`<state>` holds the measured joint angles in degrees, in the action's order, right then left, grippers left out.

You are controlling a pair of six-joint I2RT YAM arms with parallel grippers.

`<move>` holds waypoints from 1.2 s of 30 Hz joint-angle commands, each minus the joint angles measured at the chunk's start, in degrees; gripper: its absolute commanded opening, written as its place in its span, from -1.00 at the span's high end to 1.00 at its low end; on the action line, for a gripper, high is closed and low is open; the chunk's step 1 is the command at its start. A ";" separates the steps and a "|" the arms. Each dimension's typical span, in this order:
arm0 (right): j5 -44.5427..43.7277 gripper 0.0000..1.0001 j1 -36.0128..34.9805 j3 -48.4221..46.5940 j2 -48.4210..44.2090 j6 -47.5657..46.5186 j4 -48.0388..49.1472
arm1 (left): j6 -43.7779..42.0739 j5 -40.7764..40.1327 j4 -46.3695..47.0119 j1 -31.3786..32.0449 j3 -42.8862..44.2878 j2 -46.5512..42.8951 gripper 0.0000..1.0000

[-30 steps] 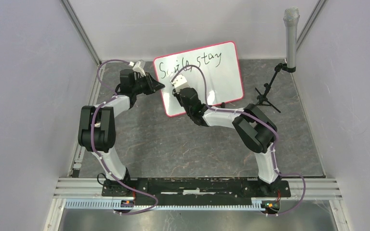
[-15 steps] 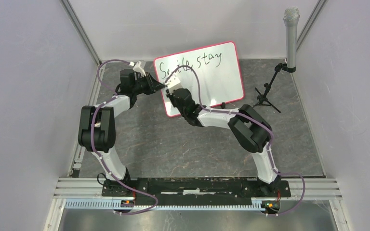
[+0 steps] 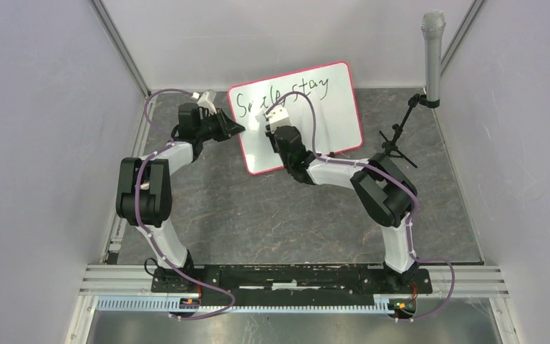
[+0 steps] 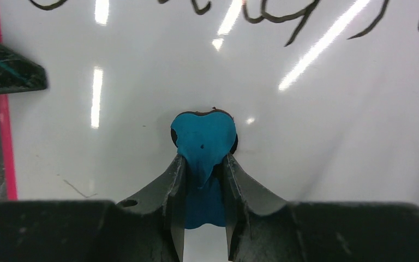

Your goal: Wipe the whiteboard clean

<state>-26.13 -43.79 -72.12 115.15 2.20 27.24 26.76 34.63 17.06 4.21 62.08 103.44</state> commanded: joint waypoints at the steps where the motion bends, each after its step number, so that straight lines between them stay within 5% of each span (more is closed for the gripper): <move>1: 2.07 1.00 -3.47 -3.20 3.98 -1.21 -3.70 | -2.05 -0.94 -0.94 -0.03 1.11 -2.51 0.95; 5: 0.91 1.00 -3.08 -0.36 0.87 -0.51 -1.85 | 0.32 0.19 -1.17 -0.16 1.93 -2.89 0.81; 14: 0.85 1.00 0.55 4.93 -6.01 -1.27 0.05 | 6.98 2.32 3.53 -1.64 0.86 -5.51 -0.17; 19: 1.56 1.00 3.84 6.76 -8.92 -1.33 0.35 | 12.65 1.40 6.67 -3.77 -0.73 -7.27 -0.51; 21: 1.69 1.00 5.42 7.37 -9.86 -1.35 0.76 | 14.17 -0.32 5.55 -4.12 -0.06 -7.65 -0.81; 26: 2.65 1.00 8.35 6.13 -9.90 -1.68 0.72 | 16.04 -0.17 5.99 -5.79 5.91 -3.16 -0.81; 31: 3.53 1.00 10.50 2.40 -7.99 -3.88 -1.11 | 20.29 4.02 12.20 -6.24 9.62 3.18 -0.36; 36: 4.76 1.00 14.22 0.80 -7.88 -3.11 -2.11 | 21.12 6.06 17.26 -6.22 7.58 4.45 -0.26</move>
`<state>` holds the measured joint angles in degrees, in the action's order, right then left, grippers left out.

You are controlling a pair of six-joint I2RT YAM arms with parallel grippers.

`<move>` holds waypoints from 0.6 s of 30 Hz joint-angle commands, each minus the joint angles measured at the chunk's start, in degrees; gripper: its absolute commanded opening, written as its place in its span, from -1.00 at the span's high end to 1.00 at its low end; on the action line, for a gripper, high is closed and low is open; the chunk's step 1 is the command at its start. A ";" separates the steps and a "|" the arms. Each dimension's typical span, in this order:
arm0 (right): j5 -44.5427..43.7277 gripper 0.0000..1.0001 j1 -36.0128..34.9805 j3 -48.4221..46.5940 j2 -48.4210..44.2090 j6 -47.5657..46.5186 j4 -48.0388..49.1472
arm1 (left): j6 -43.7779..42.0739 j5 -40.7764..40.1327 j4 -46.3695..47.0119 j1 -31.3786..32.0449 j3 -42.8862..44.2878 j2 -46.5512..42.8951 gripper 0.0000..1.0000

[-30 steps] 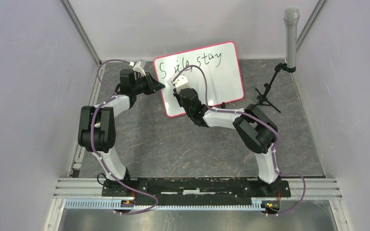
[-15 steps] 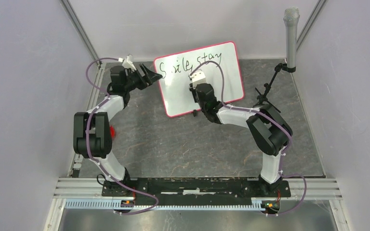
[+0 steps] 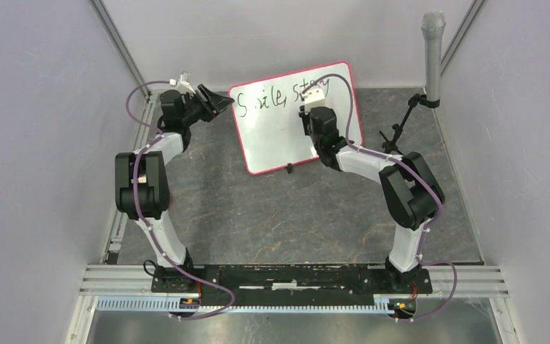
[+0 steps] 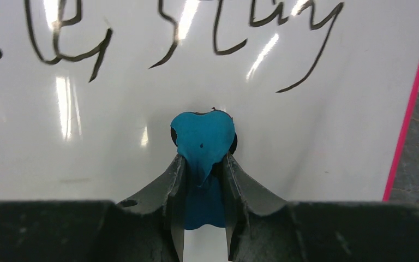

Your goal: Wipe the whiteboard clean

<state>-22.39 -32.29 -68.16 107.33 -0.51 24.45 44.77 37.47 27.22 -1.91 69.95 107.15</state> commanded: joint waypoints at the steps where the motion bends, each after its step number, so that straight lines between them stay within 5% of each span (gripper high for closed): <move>1: 1.06 1.00 3.38 -3.35 -0.19 -0.42 0.70 | 2.96 3.29 7.47 -0.03 -0.63 0.86 -0.22; 9: 2.17 1.00 9.64 -6.54 0.34 -0.21 -1.29 | 4.85 5.86 12.25 -0.02 -1.13 2.97 0.13; 18: 5.90 1.00 13.51 -13.94 3.49 -1.04 -4.42 | 1.04 6.74 9.90 1.07 0.40 4.82 0.27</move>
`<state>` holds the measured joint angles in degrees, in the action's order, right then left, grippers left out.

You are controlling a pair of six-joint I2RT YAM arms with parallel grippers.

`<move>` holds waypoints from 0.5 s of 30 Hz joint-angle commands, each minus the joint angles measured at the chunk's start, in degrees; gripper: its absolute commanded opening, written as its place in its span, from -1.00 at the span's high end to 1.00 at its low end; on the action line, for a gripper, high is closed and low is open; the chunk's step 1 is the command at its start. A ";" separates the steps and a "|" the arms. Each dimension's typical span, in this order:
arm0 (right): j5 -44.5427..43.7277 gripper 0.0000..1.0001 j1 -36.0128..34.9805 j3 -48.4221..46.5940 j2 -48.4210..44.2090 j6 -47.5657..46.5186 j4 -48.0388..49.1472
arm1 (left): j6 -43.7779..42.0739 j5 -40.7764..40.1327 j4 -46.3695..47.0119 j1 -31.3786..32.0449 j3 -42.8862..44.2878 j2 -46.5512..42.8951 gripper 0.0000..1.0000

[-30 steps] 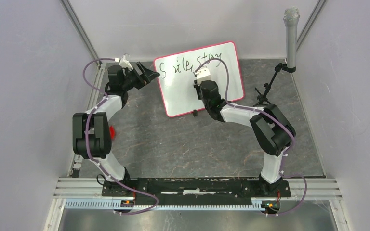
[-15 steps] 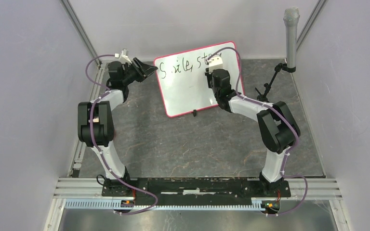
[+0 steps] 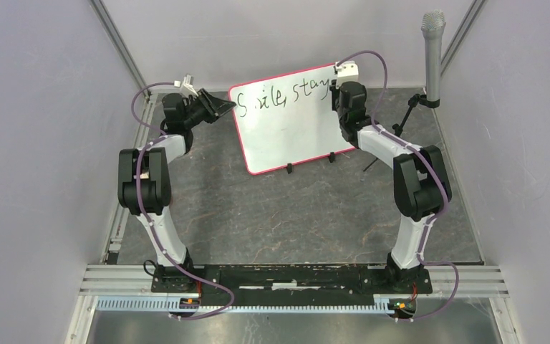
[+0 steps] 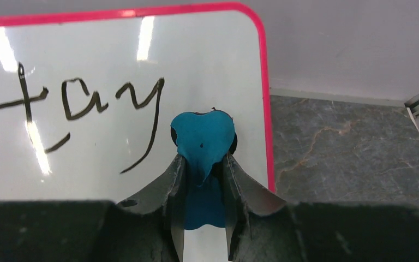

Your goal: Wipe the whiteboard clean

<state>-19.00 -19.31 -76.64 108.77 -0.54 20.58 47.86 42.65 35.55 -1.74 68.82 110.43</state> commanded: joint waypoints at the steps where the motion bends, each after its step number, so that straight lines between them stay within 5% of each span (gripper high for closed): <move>1: 2.72 1.00 0.65 -6.42 2.78 -1.36 -1.07 | -2.99 1.36 0.45 1.03 1.75 1.41 0.31; 15: 8.56 1.00 2.76 -13.06 8.33 -0.19 -3.30 | -13.75 -3.27 -8.02 2.93 1.80 -0.94 0.77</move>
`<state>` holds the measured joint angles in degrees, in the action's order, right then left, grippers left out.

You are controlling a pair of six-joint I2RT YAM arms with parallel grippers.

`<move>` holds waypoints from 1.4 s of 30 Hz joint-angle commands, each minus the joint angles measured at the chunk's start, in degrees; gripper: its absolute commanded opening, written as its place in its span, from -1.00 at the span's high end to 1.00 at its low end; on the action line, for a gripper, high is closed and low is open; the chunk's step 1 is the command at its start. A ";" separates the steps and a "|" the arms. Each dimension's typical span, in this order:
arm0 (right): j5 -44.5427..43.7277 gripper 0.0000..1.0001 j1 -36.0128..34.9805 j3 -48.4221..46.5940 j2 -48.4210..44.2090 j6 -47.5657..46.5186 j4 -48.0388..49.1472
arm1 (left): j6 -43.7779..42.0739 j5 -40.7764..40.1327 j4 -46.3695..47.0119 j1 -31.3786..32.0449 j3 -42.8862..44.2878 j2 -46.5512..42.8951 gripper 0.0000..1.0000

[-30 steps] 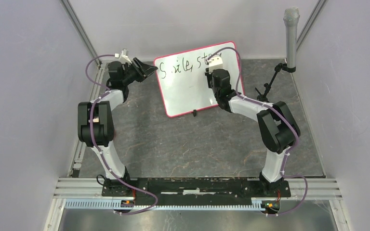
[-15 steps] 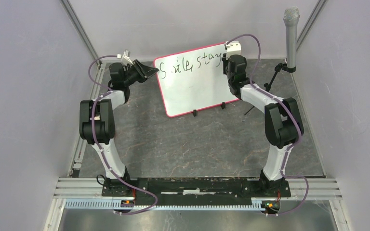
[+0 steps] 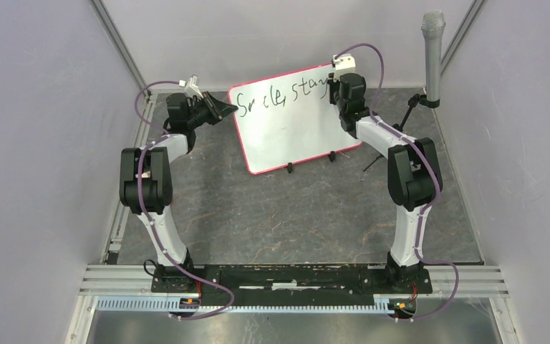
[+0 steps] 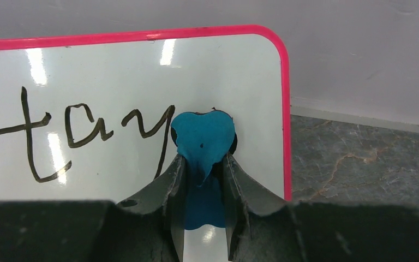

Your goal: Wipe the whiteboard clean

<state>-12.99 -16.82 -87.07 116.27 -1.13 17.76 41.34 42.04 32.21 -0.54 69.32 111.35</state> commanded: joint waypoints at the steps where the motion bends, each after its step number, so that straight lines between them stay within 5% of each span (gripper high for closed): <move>1: 3.35 1.00 0.21 -2.51 0.93 0.50 -0.49 | -8.45 -3.37 -5.19 1.99 1.14 -2.28 0.80; 18: 8.37 1.00 -12.33 -0.69 1.89 -1.51 0.15 | -22.08 -12.29 -7.40 7.04 -4.10 -9.96 0.95; 34: 2.60 1.00 0.40 0.07 1.31 -0.58 -3.10 | -23.37 -13.30 -8.92 7.08 -3.71 -10.13 0.95; 42: 3.95 1.00 -1.99 -1.19 1.84 -1.93 -4.32 | -23.50 -13.39 -9.00 7.04 -3.70 -10.72 0.95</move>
<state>-9.28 -15.62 -87.22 117.01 -1.69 16.53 24.27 29.80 24.27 5.04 65.54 102.54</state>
